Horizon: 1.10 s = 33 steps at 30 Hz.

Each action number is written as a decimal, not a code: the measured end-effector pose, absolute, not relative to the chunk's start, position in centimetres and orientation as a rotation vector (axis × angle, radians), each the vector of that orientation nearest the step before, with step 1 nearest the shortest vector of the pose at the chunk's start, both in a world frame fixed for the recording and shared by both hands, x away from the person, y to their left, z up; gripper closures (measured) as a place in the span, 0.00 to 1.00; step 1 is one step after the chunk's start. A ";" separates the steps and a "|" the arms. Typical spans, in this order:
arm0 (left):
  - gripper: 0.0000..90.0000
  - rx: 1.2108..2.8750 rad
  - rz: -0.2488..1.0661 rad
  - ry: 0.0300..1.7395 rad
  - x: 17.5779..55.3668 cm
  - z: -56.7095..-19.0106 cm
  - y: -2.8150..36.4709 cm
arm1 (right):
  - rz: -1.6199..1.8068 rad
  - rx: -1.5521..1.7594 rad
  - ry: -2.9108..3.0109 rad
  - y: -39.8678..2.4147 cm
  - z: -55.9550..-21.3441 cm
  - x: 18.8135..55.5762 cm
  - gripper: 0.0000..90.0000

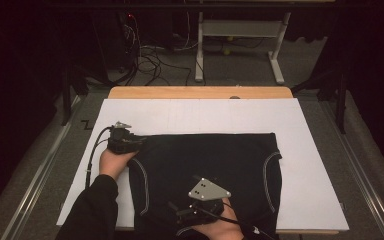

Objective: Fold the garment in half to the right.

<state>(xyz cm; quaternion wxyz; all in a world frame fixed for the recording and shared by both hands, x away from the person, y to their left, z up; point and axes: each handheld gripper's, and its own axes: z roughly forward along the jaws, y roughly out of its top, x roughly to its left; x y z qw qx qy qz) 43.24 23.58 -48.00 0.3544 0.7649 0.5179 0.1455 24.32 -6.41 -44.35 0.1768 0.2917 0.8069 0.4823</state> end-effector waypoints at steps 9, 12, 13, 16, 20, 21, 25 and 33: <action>0.77 1.928 0.275 1.314 42.7 -48.2 23.7 | 1.356 0.800 2.343 -4.1 -44.5 24.2 0.00; 0.79 1.919 0.268 1.316 42.6 -48.3 23.8 | 1.339 0.788 2.376 -3.1 -44.6 24.1 0.00; 0.79 1.915 0.259 1.311 42.6 -48.3 23.9 | 1.327 0.783 2.389 -2.7 -44.7 24.1 0.00; 0.79 1.901 0.227 1.304 42.6 -48.4 24.1 | 1.305 0.770 2.428 -1.6 -45.0 24.0 0.00; 0.78 1.895 0.208 1.299 42.7 -48.4 24.3 | 1.277 0.741 2.476 -0.1 -45.5 23.7 0.00; 0.78 1.893 0.203 1.298 42.7 -48.5 24.3 | 1.271 0.741 2.488 0.1 -45.6 23.7 0.00; 0.78 1.893 0.205 1.298 42.7 -48.5 24.3 | 1.244 0.761 2.544 1.5 -46.1 23.6 0.01; 0.78 1.897 0.213 1.297 42.6 -48.5 24.2 | 1.193 0.725 2.616 3.9 -47.0 23.0 0.18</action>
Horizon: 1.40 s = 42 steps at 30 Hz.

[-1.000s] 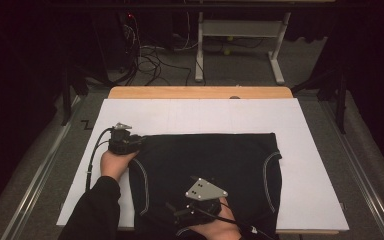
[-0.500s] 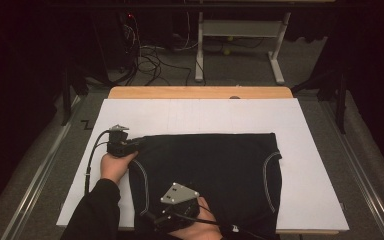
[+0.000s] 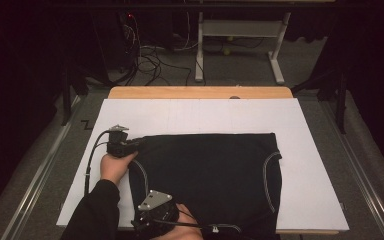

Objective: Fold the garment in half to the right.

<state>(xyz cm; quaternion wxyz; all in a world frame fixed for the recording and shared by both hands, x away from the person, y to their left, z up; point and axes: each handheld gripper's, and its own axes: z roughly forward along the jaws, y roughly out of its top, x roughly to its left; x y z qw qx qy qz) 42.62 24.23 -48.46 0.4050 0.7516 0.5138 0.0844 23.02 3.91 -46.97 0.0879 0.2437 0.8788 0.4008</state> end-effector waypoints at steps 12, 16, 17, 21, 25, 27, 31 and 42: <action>0.78 1.898 0.216 1.301 42.6 -48.5 24.2 | 1.118 0.690 2.621 5.4 -48.2 22.5 0.23; 0.78 1.898 0.215 1.301 42.6 -48.5 24.2 | 1.086 0.699 2.603 5.9 -48.2 22.5 0.24; 0.78 1.898 0.216 1.301 42.6 -48.5 24.2 | 1.082 0.709 2.596 6.0 -48.2 22.4 0.25; 0.78 1.896 0.213 1.302 42.7 -48.5 24.2 | 1.025 0.666 2.549 6.4 -48.4 21.9 0.29; 0.78 1.896 0.213 1.302 42.7 -48.5 24.2 | 1.012 0.673 2.540 6.2 -48.3 21.9 0.38; 0.78 1.898 0.217 1.301 42.6 -48.5 24.2 | 1.004 0.665 2.539 6.1 -48.3 22.0 0.41; 0.78 1.898 0.218 1.301 42.6 -48.5 24.2 | 0.996 0.655 2.530 5.9 -48.2 22.1 0.51; 0.78 1.898 0.219 1.301 42.6 -48.5 24.2 | 0.975 0.678 2.532 4.9 -47.9 22.9 0.79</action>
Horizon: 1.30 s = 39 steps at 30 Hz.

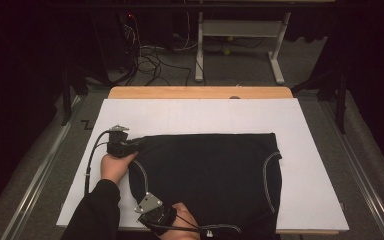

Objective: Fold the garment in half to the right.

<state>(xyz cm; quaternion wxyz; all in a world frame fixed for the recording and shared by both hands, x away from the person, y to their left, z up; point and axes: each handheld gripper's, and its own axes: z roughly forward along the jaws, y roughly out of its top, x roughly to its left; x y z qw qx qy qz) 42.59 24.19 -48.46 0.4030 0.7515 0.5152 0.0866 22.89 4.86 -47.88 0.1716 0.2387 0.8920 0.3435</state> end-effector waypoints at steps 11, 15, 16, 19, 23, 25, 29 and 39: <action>0.78 1.898 0.218 1.302 42.6 -48.5 24.2 | 1.004 0.674 2.524 4.4 -47.3 22.7 0.82; 0.78 1.905 0.229 1.301 42.5 -48.4 24.1 | 1.058 0.693 2.498 3.7 -46.6 22.6 0.82; 0.78 1.908 0.230 1.299 42.5 -48.4 24.1 | 1.058 0.685 2.495 3.6 -46.5 22.6 0.82; 0.77 1.925 0.259 1.298 42.4 -48.3 23.8 | 1.092 0.669 2.465 3.0 -45.9 22.4 0.82; 0.78 1.906 0.241 1.326 42.4 -48.2 23.7 | 1.122 0.651 2.432 2.1 -45.1 22.3 0.83; 0.79 1.876 0.245 1.335 42.2 -48.1 23.7 | 1.155 0.647 2.416 1.9 -44.7 22.3 0.83; 0.80 1.774 0.240 1.354 41.8 -47.7 23.6 | 1.188 0.618 2.398 1.4 -44.2 22.2 0.83; 0.80 1.647 0.370 1.333 41.0 -45.2 22.4 | 1.238 0.567 2.350 0.3 -43.5 22.0 0.83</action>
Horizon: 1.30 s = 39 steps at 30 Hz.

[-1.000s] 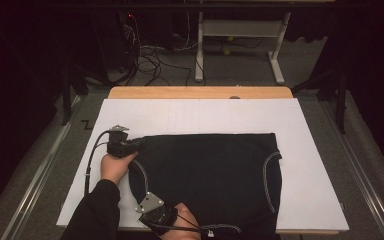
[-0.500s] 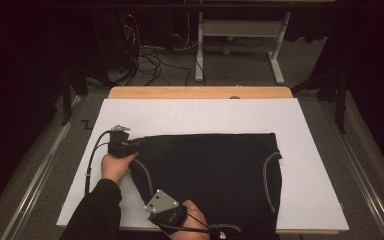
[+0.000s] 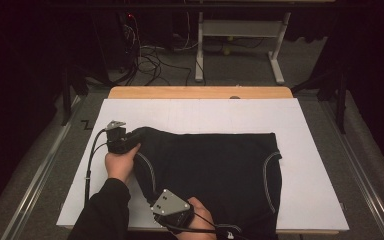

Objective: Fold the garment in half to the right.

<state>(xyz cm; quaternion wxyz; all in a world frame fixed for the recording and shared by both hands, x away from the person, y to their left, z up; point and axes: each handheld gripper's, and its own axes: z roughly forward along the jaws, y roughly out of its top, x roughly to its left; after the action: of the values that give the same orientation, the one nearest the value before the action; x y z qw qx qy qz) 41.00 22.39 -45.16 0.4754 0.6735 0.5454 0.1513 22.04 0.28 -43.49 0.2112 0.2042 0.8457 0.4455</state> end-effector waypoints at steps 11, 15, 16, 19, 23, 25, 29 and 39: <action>0.80 1.615 0.428 1.293 41.0 -41.6 21.3 | 1.290 0.534 2.301 -0.5 -41.8 21.9 0.83; 0.81 1.626 0.451 1.273 41.0 -40.8 20.9 | 1.298 0.524 2.286 -0.4 -41.1 21.8 0.83; 0.81 1.628 0.450 1.275 41.0 -40.7 20.9 | 1.299 0.525 2.282 -0.3 -40.9 21.8 0.83; 0.81 1.621 0.449 1.290 41.1 -40.5 21.1 | 1.302 0.520 2.277 -0.1 -40.6 21.9 0.83; 0.81 1.624 0.425 1.295 41.3 -40.5 21.8 | 1.314 0.526 2.280 0.2 -40.4 22.0 0.83; 0.81 1.628 0.428 1.296 41.3 -40.5 22.1 | 1.320 0.526 2.283 0.7 -40.4 21.9 0.83; 0.81 1.622 0.441 1.308 41.3 -40.5 23.1 | 1.319 0.516 2.291 1.6 -40.6 22.0 0.83; 0.81 1.603 0.464 1.350 40.9 -40.7 26.3 | 1.335 0.494 2.299 3.9 -40.7 22.4 0.83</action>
<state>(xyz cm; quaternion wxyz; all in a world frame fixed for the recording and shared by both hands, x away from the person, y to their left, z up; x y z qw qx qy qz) 40.89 26.29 -40.73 0.4775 0.6561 0.5527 0.1899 22.38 3.89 -40.66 0.2172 0.1784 0.8299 0.4820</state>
